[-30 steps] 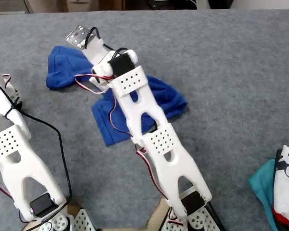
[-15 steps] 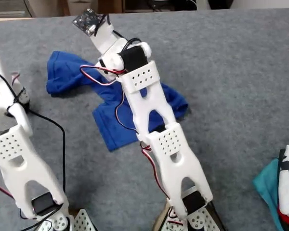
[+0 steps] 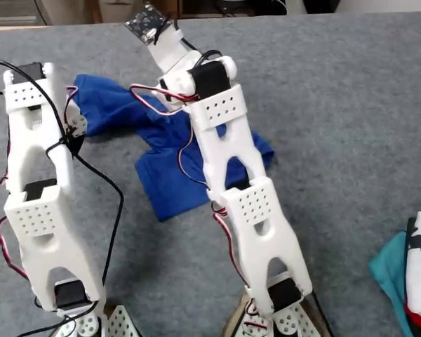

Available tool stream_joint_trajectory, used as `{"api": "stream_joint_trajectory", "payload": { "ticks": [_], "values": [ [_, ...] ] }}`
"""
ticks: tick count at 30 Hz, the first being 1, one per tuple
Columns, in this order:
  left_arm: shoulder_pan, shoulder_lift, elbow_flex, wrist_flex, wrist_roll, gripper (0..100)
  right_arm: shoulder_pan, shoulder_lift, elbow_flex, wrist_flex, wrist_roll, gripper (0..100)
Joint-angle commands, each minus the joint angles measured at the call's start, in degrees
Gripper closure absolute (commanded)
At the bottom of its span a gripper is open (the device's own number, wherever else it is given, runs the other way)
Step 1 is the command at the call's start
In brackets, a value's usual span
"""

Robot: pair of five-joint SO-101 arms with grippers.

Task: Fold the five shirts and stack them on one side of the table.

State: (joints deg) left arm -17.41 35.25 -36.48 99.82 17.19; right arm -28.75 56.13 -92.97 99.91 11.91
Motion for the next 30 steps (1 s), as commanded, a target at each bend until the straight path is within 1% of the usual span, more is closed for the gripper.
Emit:
{"api": "stream_joint_trajectory", "payload": {
  "ticks": [1, 3, 5, 8, 10, 11, 15, 21, 26, 30],
  "values": [
    [-0.53, -3.47, -5.36, 0.53, 2.55, 86, 1.54, -4.97, -2.68, 0.26, 0.35, 99.3],
    [-2.2, -3.3, -6.77, -0.18, 3.87, 80, 1.71, -5.05, -2.68, 0.97, 0.35, 99.3],
    [-4.75, -2.33, -6.77, -3.34, 4.04, 77, 1.71, -5.05, -2.68, 1.85, 0.35, 99.3],
    [-8.26, 0.48, -6.86, -7.82, 3.96, 77, 1.71, -5.05, -2.68, 2.02, 0.35, 99.3],
    [-9.23, 3.03, -7.38, -9.14, 3.34, 77, 1.71, -5.05, -2.68, 2.02, 0.26, 99.3],
    [-9.32, 3.82, -7.47, -9.32, 1.85, 77, 1.71, -4.97, -2.68, 2.02, 0.26, 99.3],
    [-6.59, 7.78, -9.76, -8.97, -2.2, 77, 1.71, -4.88, -2.68, 2.02, 0.18, 99.3],
    [-2.37, 12.26, -15.56, -9.23, -2.11, 77, 1.63, -4.79, -2.24, 1.93, 0.09, 99.3],
    [-2.2, 15.87, -22.24, -9.23, -2.02, 77, 1.45, -4.7, -2.24, 1.93, 0.0, 99.3],
    [-2.29, 19.12, -25.14, -9.23, -2.2, 77, 1.54, -4.7, -2.24, 1.93, 0.09, 99.3]
  ]
}}
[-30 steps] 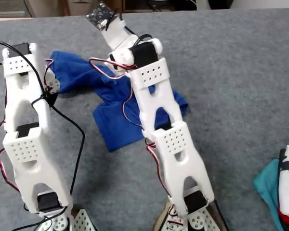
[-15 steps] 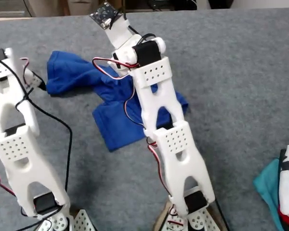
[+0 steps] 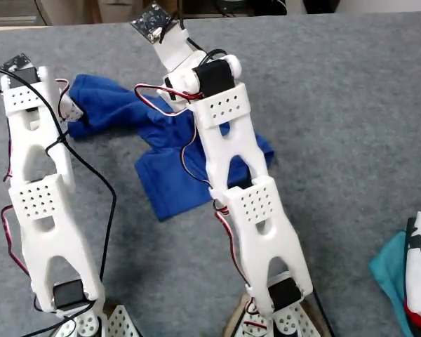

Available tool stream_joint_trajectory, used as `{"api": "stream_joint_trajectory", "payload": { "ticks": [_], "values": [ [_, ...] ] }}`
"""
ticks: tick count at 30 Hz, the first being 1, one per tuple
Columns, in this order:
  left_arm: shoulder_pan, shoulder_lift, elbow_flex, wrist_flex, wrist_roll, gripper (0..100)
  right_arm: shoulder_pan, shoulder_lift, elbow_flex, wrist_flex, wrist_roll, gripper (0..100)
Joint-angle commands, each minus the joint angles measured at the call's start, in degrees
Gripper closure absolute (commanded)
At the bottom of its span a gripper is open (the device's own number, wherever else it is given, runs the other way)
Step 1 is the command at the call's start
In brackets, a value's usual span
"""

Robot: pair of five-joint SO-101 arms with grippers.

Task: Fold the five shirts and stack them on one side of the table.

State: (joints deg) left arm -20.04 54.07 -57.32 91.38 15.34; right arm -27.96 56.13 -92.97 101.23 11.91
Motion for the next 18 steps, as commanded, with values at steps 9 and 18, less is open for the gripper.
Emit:
{"api": "stream_joint_trajectory", "payload": {
  "ticks": [9, 18],
  "values": [
    [0.35, 6.81, -10.2, -0.79, -0.7, 77, 0.92, -4.7, -2.24, 0.62, 0.35, 99.3],
    [0.62, 10.86, -12.66, -0.35, -0.7, 77, 0.92, -4.7, -2.24, 0.62, 0.35, 99.3]
  ]
}}
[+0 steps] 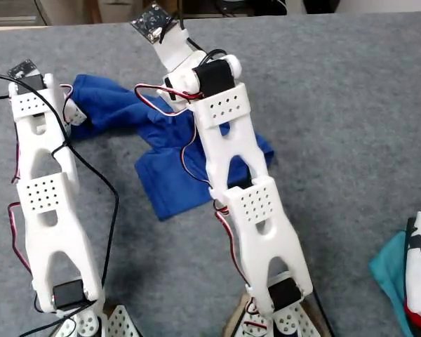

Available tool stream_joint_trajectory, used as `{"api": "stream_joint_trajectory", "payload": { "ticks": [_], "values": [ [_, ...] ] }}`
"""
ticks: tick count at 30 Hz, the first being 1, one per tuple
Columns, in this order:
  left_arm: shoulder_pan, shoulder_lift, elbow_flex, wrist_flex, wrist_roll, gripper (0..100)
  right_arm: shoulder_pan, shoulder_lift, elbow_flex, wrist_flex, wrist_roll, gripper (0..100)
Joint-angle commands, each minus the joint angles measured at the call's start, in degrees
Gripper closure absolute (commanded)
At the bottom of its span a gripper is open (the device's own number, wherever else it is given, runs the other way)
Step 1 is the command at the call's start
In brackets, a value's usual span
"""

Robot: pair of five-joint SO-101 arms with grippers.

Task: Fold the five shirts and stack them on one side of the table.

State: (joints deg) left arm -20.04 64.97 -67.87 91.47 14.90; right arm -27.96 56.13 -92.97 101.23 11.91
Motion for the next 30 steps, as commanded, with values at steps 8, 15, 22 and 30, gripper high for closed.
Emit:
{"api": "stream_joint_trajectory", "payload": {
  "ticks": [8, 15, 22, 30],
  "values": [
    [0.44, 0.13, -2.11, -0.44, -0.26, 98, 1.01, -4.97, -2.68, 0.7, 0.35, 99.3],
    [0.35, -1.01, -5.45, 1.58, -0.26, 98, 1.01, -6.64, -2.68, 0.79, 0.35, 99.3],
    [0.79, -4.18, -21.98, 9.41, -0.18, 98, 1.54, -14.11, -2.68, 0.79, 0.35, 99.3],
    [0.35, -16.04, -24.44, 9.41, 0.09, 98, 2.68, -28.0, -2.59, 0.79, 0.44, 99.3]
  ]
}}
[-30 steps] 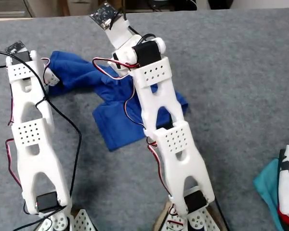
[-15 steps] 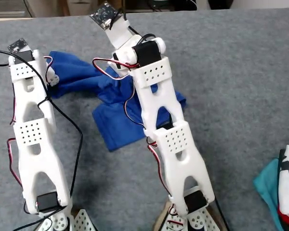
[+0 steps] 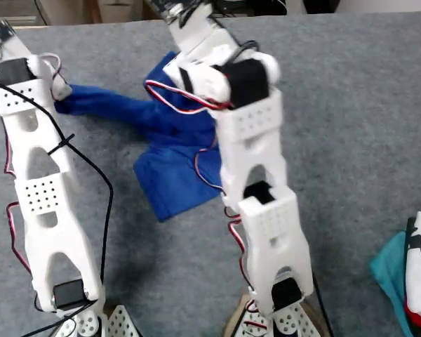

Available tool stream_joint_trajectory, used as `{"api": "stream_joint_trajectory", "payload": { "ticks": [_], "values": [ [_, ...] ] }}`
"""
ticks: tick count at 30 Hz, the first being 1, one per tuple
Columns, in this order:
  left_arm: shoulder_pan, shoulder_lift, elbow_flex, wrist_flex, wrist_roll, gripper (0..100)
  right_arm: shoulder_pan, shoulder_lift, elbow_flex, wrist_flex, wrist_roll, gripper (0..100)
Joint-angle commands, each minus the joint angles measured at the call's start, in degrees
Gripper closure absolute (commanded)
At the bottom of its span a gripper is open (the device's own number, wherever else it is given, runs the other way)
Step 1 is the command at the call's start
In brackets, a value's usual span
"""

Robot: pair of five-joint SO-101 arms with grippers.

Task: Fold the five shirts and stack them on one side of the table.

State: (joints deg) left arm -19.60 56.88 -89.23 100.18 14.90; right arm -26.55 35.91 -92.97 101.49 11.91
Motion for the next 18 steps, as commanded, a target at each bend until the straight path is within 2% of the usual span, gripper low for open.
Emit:
{"api": "stream_joint_trajectory", "payload": {
  "ticks": [1, 8, 18],
  "values": [
    [-0.09, -9.98, -3.08, 0.7, 0.09, 98, 2.07, -9.36, -2.59, 0.53, 0.44, 99.3],
    [0.44, -26.68, 1.93, 0.7, 0.18, 98, 9.98, -20.79, -2.59, 0.44, 0.44, 99.3],
    [0.53, -57.19, 32.44, 0.7, 0.18, 98, 21.41, -37.23, -2.51, 0.35, 0.44, 99.3]
  ]
}}
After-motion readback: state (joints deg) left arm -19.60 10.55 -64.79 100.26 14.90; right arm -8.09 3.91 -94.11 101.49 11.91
